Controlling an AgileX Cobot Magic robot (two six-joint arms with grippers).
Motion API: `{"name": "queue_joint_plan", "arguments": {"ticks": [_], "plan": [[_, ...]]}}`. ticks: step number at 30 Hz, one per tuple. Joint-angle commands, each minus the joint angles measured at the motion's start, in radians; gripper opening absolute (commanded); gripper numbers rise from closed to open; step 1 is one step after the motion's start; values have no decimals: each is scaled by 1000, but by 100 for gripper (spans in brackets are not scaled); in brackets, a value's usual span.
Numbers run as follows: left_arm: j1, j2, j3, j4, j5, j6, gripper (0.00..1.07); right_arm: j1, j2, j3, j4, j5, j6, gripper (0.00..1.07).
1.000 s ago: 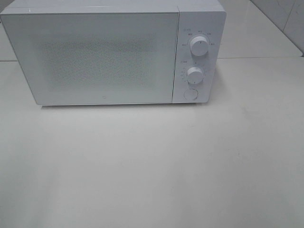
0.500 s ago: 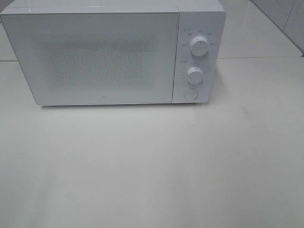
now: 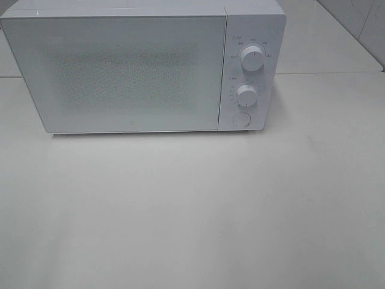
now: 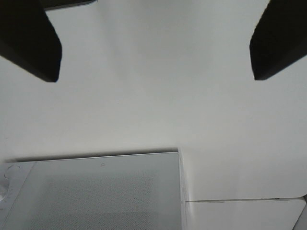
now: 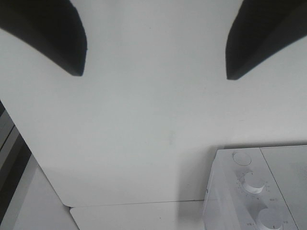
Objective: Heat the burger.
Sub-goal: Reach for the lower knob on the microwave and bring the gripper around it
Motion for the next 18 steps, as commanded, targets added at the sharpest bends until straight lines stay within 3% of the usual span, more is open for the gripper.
{"name": "queue_joint_plan", "arguments": {"ticks": [1, 4, 18], "plan": [[16, -24, 4, -5, -3, -1, 100, -6, -26, 1, -4, -9, -8, 76], [47, -24, 4, -5, -3, -1, 100, -6, -26, 1, -4, -9, -8, 76], [47, -20, 4, -4, -3, -1, 100, -6, -16, -18, -7, -43, 1, 76]]}}
